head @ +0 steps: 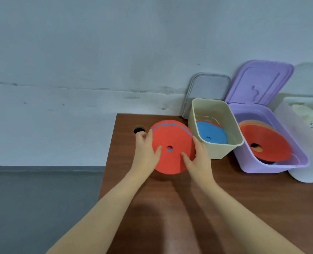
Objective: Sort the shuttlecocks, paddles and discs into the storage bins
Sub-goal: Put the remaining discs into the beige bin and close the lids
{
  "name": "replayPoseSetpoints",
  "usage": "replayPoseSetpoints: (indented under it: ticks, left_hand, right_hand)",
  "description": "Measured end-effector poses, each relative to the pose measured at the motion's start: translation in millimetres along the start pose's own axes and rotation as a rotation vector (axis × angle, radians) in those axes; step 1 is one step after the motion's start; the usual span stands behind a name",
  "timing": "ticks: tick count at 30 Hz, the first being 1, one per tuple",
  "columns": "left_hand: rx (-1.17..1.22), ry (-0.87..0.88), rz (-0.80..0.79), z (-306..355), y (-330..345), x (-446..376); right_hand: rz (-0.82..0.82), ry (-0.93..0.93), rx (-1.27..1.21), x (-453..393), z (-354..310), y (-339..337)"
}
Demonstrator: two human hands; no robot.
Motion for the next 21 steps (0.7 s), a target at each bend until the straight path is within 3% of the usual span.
replayPoseSetpoints:
  ticks: [9,17,21]
  left_hand:
    - [-0.105,0.089,-0.067,87,23,-49]
    - [-0.241,0.031,-0.11,139,108,-100]
    - [-0.355,-0.02,-0.11,140,152,-119]
  right_hand:
    - [0.055,-0.049,0.028,-69,16,-78]
    - [-0.017,-0.094,0.056,-133,89,-124]
    - [-0.113,-0.003,0.126,-151,146,-117]
Point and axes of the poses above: each hand's wrist, its own x-axis away from the middle knuckle, its own y-axis out of the palm, z = x × y, the point moved 9 cm from there along -x, towards the middle knuckle, and after that the axes turned 9 degrees about -y, right-handed, at the moved point
